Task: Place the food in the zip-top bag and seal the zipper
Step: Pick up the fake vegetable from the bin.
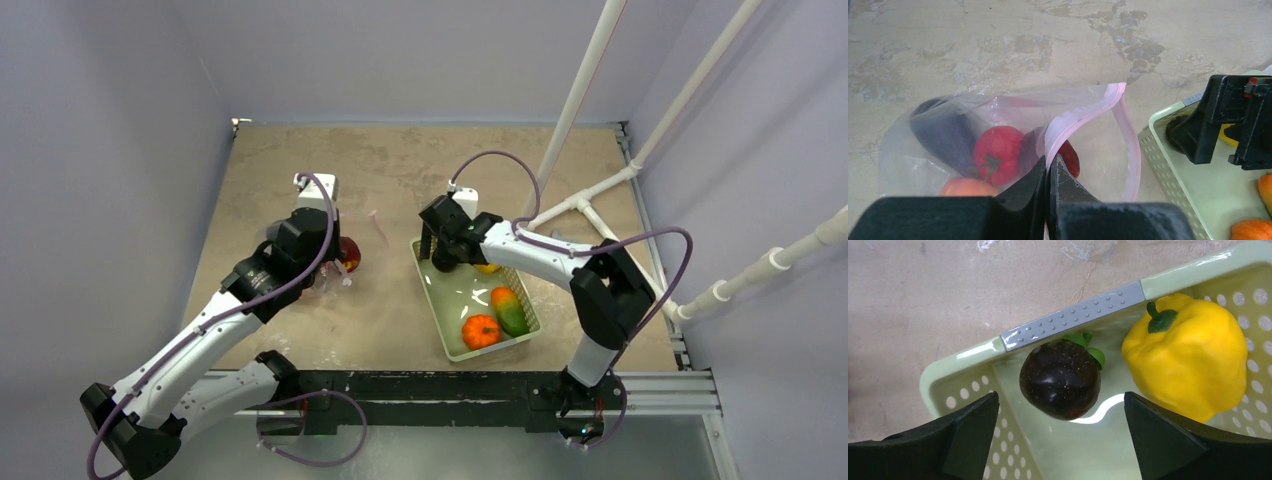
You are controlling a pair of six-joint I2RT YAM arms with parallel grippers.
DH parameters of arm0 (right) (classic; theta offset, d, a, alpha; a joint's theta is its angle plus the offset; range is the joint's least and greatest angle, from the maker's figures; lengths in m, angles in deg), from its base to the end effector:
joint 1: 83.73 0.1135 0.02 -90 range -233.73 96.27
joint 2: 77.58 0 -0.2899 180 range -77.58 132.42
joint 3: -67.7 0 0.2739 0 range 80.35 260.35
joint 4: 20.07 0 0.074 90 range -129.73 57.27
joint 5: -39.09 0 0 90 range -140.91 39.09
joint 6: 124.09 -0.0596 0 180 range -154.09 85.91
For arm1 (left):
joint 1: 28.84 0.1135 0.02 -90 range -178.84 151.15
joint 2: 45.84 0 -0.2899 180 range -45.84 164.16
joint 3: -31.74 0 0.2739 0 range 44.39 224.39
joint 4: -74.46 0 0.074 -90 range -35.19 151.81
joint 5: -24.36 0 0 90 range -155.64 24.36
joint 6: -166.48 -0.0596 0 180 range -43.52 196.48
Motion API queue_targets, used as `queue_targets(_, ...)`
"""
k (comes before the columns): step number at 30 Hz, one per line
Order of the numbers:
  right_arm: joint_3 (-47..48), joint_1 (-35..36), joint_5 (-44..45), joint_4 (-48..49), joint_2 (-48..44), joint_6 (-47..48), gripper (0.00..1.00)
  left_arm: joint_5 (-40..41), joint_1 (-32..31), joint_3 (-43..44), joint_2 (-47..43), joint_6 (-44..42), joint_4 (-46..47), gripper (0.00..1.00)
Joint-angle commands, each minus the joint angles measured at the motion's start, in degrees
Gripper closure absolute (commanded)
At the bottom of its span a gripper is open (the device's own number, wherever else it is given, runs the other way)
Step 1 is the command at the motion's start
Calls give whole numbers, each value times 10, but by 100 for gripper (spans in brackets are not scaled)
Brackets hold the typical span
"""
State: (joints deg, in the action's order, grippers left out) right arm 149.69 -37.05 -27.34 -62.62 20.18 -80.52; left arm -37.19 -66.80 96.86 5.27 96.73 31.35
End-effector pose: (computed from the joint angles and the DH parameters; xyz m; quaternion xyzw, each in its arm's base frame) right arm 0.2851 0.2676 0.2168 0.0537 0.9419 0.0589 0.3264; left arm 0.1863 -0.1094 0.3440 0.0056 0.8448 -0.0539 0.5323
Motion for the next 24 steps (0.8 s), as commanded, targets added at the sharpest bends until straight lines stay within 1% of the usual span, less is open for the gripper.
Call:
queue_targets(1, 10, -9, 28, 28, 8, 10, 4, 2, -1, -2, 2, -1, 22, 100)
queue_targets(4, 9, -13, 26, 39, 19, 13, 6, 2, 0, -1, 2, -1, 22, 100)
queue_targets(9, 9, -15, 23, 50, 33, 17, 13, 2, 0, -3, 3, -2, 22, 100)
queue_targets(12, 6, -15, 21, 54, 38, 19, 20, 2, 0, -1, 4, -2, 22, 100)
queue_targets(16, 4, -15, 19, 54, 36, 21, 33, 2, 0, -2, 5, -2, 22, 100)
queue_targets(18, 4, -15, 18, 52, 32, 22, 41, 2, -1, -1, 6, -2, 23, 100)
queue_targets(21, 7, -15, 22, 39, 24, 19, 58, 2, 0, -2, 6, -2, 22, 100)
queue_targets(24, 15, -15, 29, 16, 4, 13, 71, 2, 0, -2, 6, -2, 23, 100)
